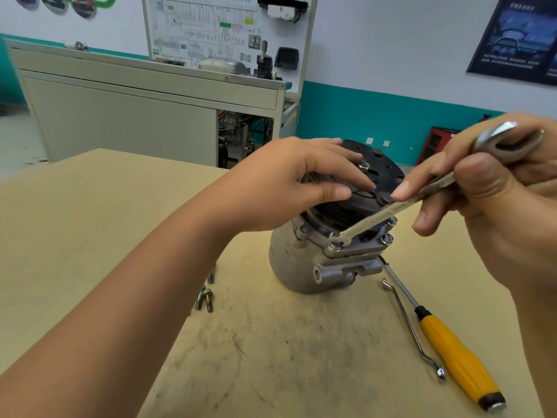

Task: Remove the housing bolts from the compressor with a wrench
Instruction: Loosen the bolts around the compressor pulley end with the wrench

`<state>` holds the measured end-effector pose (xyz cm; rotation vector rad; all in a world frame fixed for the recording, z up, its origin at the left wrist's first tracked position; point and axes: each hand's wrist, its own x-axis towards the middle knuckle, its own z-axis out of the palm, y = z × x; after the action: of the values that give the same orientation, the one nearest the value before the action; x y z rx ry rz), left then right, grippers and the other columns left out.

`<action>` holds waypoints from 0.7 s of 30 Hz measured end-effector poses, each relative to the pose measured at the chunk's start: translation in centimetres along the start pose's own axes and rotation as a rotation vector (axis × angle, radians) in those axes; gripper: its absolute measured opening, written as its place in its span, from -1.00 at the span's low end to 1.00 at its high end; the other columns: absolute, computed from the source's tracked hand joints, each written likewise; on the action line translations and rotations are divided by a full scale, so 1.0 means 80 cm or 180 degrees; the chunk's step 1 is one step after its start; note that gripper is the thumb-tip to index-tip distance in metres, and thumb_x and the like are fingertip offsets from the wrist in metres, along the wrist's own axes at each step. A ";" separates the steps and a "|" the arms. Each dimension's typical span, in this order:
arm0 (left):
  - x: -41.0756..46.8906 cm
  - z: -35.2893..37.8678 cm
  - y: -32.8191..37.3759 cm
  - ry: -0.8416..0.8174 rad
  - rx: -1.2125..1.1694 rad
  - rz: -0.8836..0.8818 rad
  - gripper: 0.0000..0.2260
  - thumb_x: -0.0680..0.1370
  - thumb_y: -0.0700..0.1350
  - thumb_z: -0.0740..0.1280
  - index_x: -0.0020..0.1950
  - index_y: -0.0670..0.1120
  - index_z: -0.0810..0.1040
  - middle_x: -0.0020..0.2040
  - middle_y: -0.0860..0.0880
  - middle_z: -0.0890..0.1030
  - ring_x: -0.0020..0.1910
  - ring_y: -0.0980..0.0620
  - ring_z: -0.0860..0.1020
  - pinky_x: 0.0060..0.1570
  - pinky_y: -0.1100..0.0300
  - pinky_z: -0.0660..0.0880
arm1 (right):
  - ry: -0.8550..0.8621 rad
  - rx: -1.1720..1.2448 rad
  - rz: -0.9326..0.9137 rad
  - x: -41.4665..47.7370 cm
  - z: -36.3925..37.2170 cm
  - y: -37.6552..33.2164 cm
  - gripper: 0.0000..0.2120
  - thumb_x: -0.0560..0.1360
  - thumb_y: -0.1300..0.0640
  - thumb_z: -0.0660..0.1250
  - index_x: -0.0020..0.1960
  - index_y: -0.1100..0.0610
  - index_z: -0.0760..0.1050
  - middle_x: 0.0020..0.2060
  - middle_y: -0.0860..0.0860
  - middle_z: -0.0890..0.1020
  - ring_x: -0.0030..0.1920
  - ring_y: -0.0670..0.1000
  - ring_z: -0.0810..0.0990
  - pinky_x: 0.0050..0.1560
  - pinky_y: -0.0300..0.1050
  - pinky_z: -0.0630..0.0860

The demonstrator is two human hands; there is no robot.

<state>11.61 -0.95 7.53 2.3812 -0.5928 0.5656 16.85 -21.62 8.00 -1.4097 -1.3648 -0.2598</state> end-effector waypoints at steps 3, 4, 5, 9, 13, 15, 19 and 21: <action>0.000 0.000 0.006 0.0044 -0.0115 0.0098 -0.80 0.57 -0.10 0.31 0.03 0.24 0.55 0.31 0.14 0.50 0.38 0.30 0.22 0.26 0.56 0.10 | 0.0109 0.0069 0.0123 0.002 0.001 0.004 -0.72 0.52 -0.14 0.24 -0.07 0.08 0.43 -0.21 -0.06 0.67 -0.41 -0.08 0.61 -0.38 -0.29 0.52; 0.001 0.001 0.007 0.0054 -0.0082 0.0146 -0.83 0.57 -0.05 0.29 0.00 0.26 0.54 0.30 0.17 0.48 0.38 0.30 0.20 0.29 0.52 0.07 | 0.0142 0.0126 0.0120 0.001 0.001 0.006 -0.74 0.51 -0.15 0.25 -0.07 0.05 0.46 -0.21 -0.05 0.67 -0.42 -0.07 0.61 -0.38 -0.29 0.52; 0.002 0.003 0.008 0.0064 -0.0031 0.0198 -0.86 0.56 0.00 0.27 -0.02 0.28 0.52 0.27 0.21 0.46 0.38 0.29 0.17 0.33 0.46 0.05 | 0.0164 0.0197 0.0136 0.002 0.003 0.005 -0.77 0.50 -0.15 0.26 -0.08 0.01 0.49 -0.22 -0.05 0.67 -0.42 -0.07 0.60 -0.38 -0.30 0.51; 0.009 0.008 0.010 0.0010 -0.0075 0.0306 -0.88 0.52 0.04 0.27 -0.08 0.31 0.48 0.22 0.24 0.44 0.41 0.22 0.16 0.41 0.31 0.05 | 0.0201 0.0431 0.0127 0.002 0.006 0.005 -0.82 0.50 -0.15 0.26 -0.12 -0.08 0.55 -0.24 -0.04 0.66 -0.42 -0.09 0.57 -0.37 -0.31 0.50; 0.035 -0.001 0.019 -0.0635 -0.0069 0.0379 -0.90 0.53 -0.04 0.34 -0.02 0.17 0.58 0.16 0.19 0.53 0.28 0.18 0.39 0.30 0.33 0.24 | 0.0194 0.0763 0.0229 0.004 0.008 0.010 -0.81 0.49 -0.11 0.25 -0.15 -0.03 0.54 -0.29 -0.02 0.64 -0.42 -0.13 0.50 -0.34 -0.31 0.47; 0.045 -0.009 0.025 -0.0957 -0.0097 0.0266 -0.89 0.52 -0.05 0.37 -0.06 0.18 0.57 0.10 0.15 0.59 0.15 0.21 0.50 0.24 0.31 0.34 | 0.0213 0.0984 0.0334 0.005 0.011 0.012 -0.79 0.50 -0.08 0.20 -0.17 0.01 0.51 -0.33 -0.03 0.60 -0.43 -0.13 0.44 -0.32 -0.31 0.44; 0.055 -0.016 0.030 -0.1141 -0.0029 0.0205 -0.96 0.43 0.06 0.37 -0.14 0.17 0.59 0.00 0.16 0.60 0.07 0.23 0.50 0.15 0.35 0.35 | 0.0211 0.1116 0.0472 0.003 0.016 0.009 -0.76 0.51 -0.09 0.14 -0.18 0.04 0.45 -0.37 -0.05 0.54 -0.42 -0.15 0.39 -0.31 -0.33 0.43; 0.055 -0.016 0.032 -0.1152 -0.0011 0.0234 -0.90 0.37 0.12 0.34 -0.17 0.18 0.58 -0.04 0.21 0.56 0.04 0.27 0.47 0.10 0.42 0.32 | 0.0223 0.0867 0.0497 0.004 0.017 0.003 -0.75 0.48 -0.17 0.20 -0.17 0.01 0.44 -0.38 -0.07 0.55 -0.43 -0.15 0.40 -0.32 -0.32 0.42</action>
<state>13.51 -3.16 11.91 2.4835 -0.8384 0.1602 16.47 -20.26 7.60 -1.2583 -1.1769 -0.0187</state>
